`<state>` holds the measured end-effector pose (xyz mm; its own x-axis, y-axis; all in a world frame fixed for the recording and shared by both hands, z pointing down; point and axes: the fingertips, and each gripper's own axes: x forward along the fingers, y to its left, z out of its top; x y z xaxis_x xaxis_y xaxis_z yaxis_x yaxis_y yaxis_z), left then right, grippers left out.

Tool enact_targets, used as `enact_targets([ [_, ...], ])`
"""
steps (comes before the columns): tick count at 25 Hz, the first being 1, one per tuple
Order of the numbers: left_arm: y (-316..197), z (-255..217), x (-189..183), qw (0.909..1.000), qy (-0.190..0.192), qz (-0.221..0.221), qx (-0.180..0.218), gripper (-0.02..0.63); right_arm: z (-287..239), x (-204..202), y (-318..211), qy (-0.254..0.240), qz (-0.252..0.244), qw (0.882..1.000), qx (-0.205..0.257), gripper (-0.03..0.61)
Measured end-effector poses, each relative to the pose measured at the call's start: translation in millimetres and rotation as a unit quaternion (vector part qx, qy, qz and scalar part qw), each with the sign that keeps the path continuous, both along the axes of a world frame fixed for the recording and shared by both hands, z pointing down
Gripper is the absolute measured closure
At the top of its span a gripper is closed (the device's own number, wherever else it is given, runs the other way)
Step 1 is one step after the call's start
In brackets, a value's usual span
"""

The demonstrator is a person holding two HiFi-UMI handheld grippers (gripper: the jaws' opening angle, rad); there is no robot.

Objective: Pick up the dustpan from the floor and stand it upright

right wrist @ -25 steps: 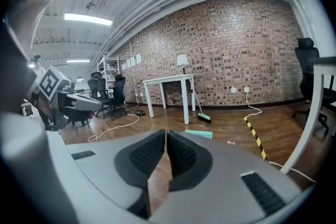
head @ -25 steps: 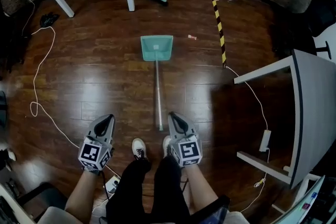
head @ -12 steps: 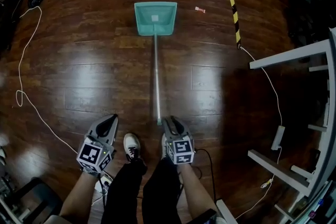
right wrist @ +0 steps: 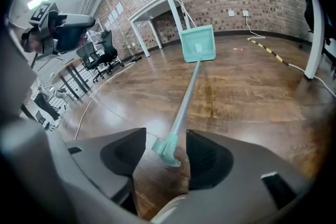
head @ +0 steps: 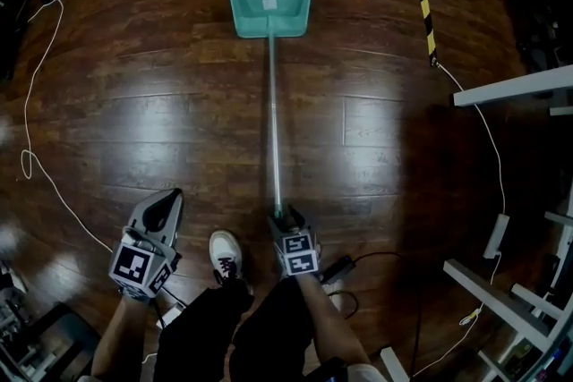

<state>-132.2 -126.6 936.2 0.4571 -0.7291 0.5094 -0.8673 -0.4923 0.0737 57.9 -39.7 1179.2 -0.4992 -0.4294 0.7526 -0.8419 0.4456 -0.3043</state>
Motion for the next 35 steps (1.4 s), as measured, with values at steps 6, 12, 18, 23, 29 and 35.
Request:
enact_targets([
  [6,-3,16,-10,0.9996,0.003,-0.027,-0.011,0.609,28,-12,15,0.040,-0.029,0.998,-0.035,0.382],
  [12,-8,5,-11,0.9998,0.004,-0.019,-0.010,0.609,21,3,16,0.098,-0.015,0.993,-0.062,0.468],
  [18,-20,-26,-23,0.9985,0.017,-0.050,-0.014,0.609,-35,23,0,0.097,0.029,0.994,-0.044,0.481],
  [23,-35,-85,-18,0.9978,0.021,-0.062,-0.007,0.609,-128,44,-30,0.098,0.068,0.993,-0.015,0.491],
  [29,-78,-190,-19,0.9948,0.045,-0.089,0.020,0.609,-247,41,-80,0.094,0.062,0.993,0.020,0.491],
  [35,-122,-277,-35,0.9924,0.060,-0.099,0.040,0.609,-348,25,-154,0.087,0.059,0.993,0.059,0.492],
])
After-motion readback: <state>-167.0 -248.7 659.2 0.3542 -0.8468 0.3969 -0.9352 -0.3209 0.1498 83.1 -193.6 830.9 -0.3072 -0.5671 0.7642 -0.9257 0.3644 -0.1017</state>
